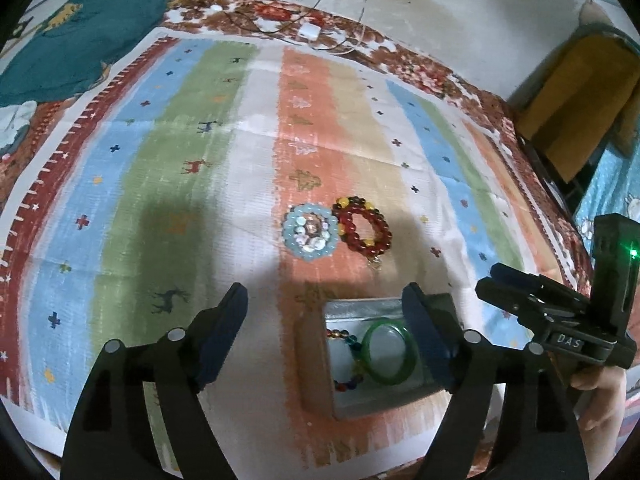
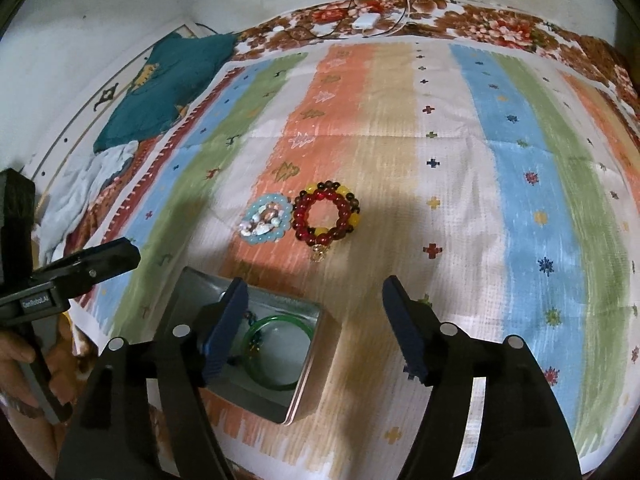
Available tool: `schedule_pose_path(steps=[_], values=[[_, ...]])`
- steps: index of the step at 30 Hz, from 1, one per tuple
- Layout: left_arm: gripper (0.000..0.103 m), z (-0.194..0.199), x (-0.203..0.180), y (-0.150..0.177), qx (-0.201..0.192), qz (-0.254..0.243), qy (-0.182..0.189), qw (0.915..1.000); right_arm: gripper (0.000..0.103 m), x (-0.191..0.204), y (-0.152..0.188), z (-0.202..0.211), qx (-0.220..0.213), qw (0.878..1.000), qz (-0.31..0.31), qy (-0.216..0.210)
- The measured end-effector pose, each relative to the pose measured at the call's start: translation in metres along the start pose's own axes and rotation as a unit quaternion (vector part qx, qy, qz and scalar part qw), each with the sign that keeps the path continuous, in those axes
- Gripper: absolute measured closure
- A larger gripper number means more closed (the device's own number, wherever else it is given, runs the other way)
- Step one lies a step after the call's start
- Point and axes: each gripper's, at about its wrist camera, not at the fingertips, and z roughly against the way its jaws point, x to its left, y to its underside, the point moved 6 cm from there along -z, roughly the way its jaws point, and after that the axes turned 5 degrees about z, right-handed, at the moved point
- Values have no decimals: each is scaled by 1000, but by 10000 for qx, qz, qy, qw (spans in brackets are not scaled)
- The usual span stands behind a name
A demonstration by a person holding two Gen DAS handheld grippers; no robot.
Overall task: Organize jewelry
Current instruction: 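Lower the green bangle and bead bracelet into the tin box and open both tools, then move both tools back toward the remaining bracelets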
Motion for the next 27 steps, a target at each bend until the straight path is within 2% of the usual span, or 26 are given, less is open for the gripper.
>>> schedule_pose_path(steps=[11, 27], values=[[20, -15, 5, -10, 61, 79, -121, 9999, 27, -5, -12, -10, 8, 9999, 5, 114], [22, -49, 7, -19, 355, -27, -179, 9992, 27, -10, -22, -43, 353, 9991, 97, 198]])
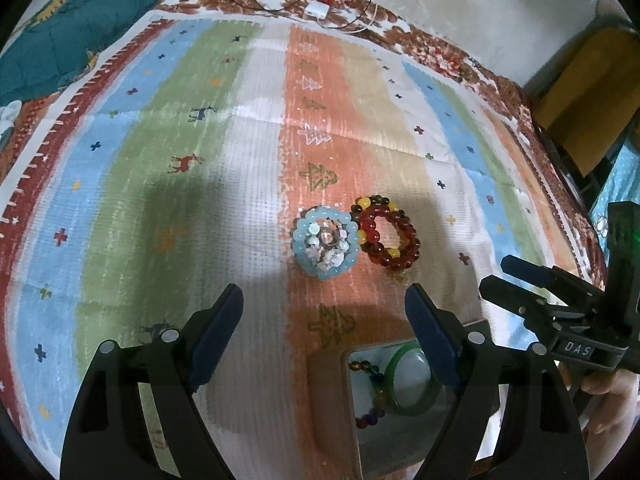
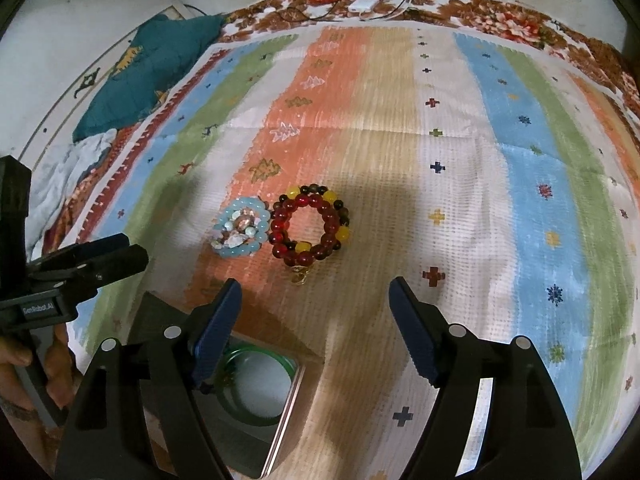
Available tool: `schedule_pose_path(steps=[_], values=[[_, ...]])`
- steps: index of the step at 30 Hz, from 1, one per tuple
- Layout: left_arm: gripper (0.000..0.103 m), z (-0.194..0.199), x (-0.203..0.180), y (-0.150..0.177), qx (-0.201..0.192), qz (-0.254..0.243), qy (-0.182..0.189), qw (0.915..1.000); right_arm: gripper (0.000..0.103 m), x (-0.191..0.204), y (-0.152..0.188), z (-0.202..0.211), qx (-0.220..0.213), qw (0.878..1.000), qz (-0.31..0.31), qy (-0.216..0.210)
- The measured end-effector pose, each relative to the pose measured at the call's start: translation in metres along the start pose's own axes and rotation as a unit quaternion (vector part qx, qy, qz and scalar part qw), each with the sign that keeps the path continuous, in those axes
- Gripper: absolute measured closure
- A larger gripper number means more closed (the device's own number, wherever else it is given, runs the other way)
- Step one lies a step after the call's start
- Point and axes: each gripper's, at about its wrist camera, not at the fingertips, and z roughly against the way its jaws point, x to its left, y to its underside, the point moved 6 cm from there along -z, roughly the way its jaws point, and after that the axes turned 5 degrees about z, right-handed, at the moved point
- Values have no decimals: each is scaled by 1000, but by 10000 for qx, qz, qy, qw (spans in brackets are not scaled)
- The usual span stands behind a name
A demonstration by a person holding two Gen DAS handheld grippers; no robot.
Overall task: Organize jewelry
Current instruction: 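Move both tools back toward the remaining bracelets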
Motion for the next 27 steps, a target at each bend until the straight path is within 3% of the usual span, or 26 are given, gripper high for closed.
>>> schedule_pose_path(steps=[13, 27], values=[[43, -29, 6, -13, 275, 16, -35, 9996, 27, -12, -12, -26, 169, 9997, -166, 12], [53, -52, 2, -18, 476, -206, -161, 9985, 27, -15, -20, -48, 315, 9993, -186, -11]])
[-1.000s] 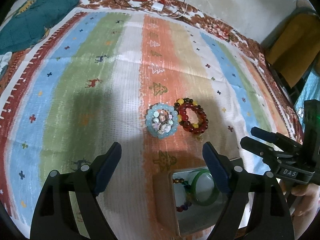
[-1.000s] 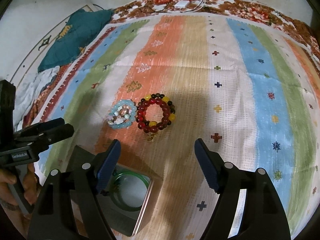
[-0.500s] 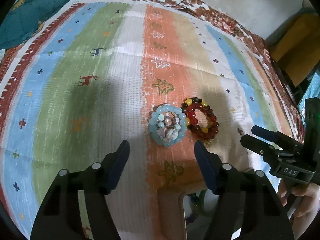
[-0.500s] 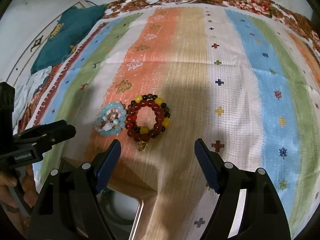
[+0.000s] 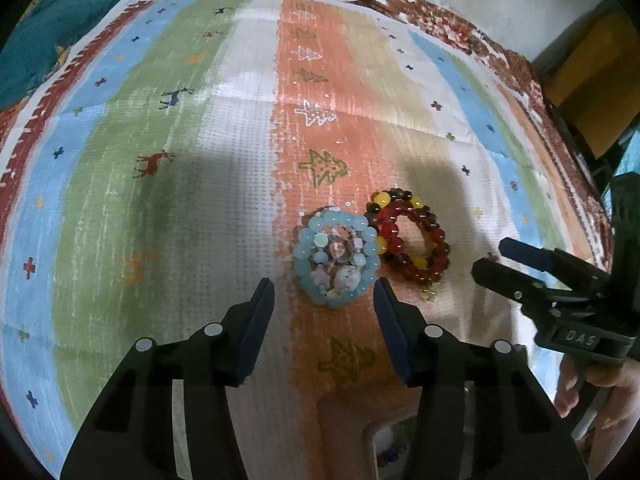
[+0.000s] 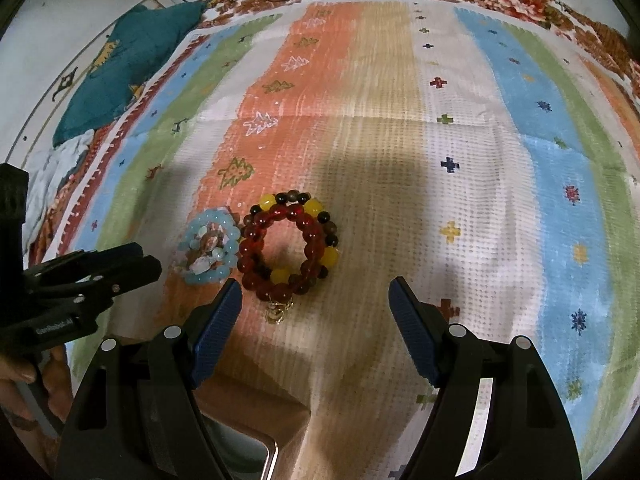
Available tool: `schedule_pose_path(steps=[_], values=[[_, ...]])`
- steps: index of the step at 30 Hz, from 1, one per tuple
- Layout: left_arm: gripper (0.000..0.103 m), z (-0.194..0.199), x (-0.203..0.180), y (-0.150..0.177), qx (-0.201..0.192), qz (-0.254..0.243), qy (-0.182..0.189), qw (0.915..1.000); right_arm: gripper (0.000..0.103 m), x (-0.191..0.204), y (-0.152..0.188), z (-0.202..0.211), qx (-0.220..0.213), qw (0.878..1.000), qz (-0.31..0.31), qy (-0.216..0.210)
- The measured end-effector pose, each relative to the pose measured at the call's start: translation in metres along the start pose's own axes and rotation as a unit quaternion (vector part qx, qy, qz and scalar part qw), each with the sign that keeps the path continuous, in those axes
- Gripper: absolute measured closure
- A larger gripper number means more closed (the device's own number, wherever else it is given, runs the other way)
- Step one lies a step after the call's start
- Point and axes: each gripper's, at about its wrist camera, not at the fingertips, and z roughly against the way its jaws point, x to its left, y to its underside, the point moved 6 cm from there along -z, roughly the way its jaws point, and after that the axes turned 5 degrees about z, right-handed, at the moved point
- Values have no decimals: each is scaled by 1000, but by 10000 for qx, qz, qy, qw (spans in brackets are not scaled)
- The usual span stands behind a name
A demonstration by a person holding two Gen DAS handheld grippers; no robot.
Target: Organize jewelry
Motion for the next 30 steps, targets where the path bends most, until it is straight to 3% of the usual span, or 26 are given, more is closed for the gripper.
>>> schedule_pose_path(steps=[20, 23, 25, 30], values=[[67, -20, 10, -15, 144, 170, 27, 9997, 28, -2, -10, -25, 153, 9998, 42, -101], [69, -21, 8, -16, 173, 134, 55, 9997, 43, -2, -10, -30, 228, 9997, 65, -93], [70, -22, 6, -15, 209, 118, 90, 9997, 46, -2, -10, -33, 265, 9996, 69, -91], [74, -22, 2, -12, 294, 101, 158, 9994, 64, -1, -8, -36, 353, 9992, 112, -113]])
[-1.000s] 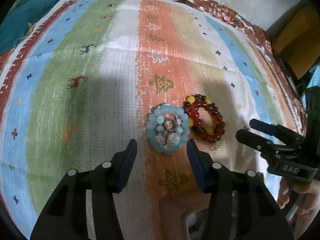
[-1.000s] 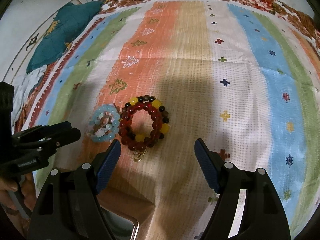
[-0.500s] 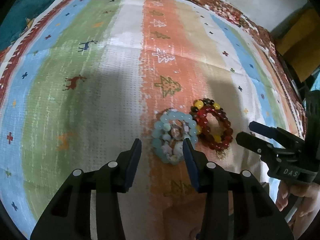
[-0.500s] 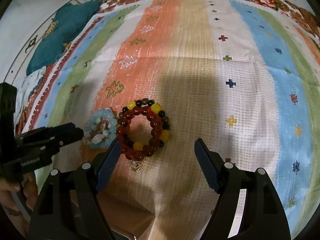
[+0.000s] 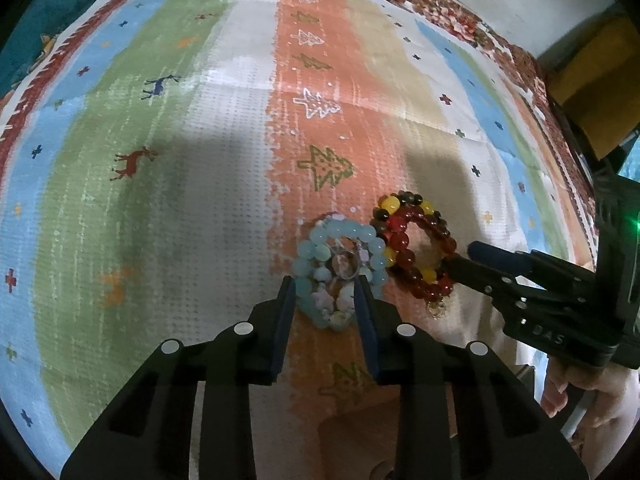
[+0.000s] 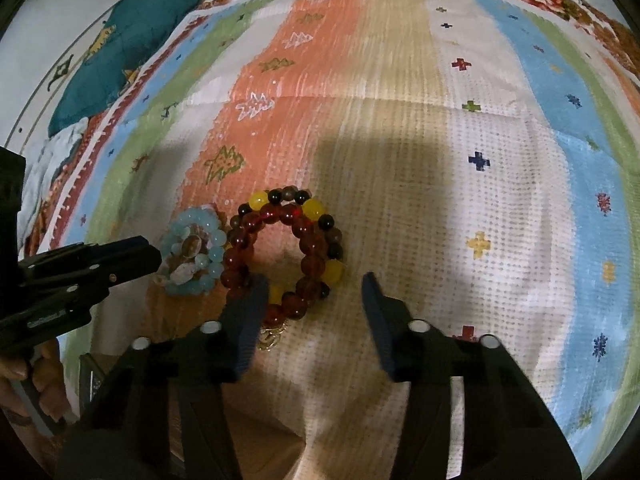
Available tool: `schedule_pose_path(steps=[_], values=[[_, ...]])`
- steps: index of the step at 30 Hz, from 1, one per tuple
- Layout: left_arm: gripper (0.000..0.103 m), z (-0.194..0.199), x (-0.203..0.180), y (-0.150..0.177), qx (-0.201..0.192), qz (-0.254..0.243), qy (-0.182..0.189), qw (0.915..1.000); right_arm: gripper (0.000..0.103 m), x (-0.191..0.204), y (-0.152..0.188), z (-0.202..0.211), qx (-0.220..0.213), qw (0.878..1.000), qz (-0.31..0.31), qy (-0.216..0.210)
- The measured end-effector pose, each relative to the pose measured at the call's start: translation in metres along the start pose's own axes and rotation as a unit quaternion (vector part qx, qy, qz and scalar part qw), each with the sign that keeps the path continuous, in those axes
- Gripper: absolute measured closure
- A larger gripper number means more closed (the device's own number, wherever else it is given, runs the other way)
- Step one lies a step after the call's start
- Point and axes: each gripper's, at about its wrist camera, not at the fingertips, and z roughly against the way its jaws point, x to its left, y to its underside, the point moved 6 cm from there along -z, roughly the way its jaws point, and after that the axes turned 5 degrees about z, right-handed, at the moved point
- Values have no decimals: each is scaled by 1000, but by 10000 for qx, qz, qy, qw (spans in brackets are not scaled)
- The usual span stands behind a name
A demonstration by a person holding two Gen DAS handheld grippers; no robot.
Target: Organize jewelry
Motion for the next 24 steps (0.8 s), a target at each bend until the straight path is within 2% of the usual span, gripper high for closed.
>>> schedule_pose_path(steps=[3, 7, 10, 13, 19, 20, 24], values=[[79, -4, -3, 3, 90, -21, 20, 10000, 71, 0, 1, -2, 32, 10000, -15, -56], [79, -7, -5, 5, 106, -80, -18, 9999, 82, 4, 3, -4, 73, 9998, -35, -192], [82, -9, -4, 5, 122, -45, 0, 9999, 82, 4, 4, -4, 63, 9998, 0, -186], [92, -12, -2, 5, 115, -65, -92, 9999, 82, 4, 5, -4, 53, 9998, 25, -198], [94, -10, 2, 5, 99, -31, -55, 9999, 84, 4, 4, -3, 27, 9999, 67, -149], [94, -9, 3, 5, 94, -9, -45, 9999, 89, 3, 3, -2, 8, 9999, 55, -119], [96, 3, 1, 4, 23, 8, 112, 9999, 89, 0, 3, 1, -6, 9999, 63, -85]])
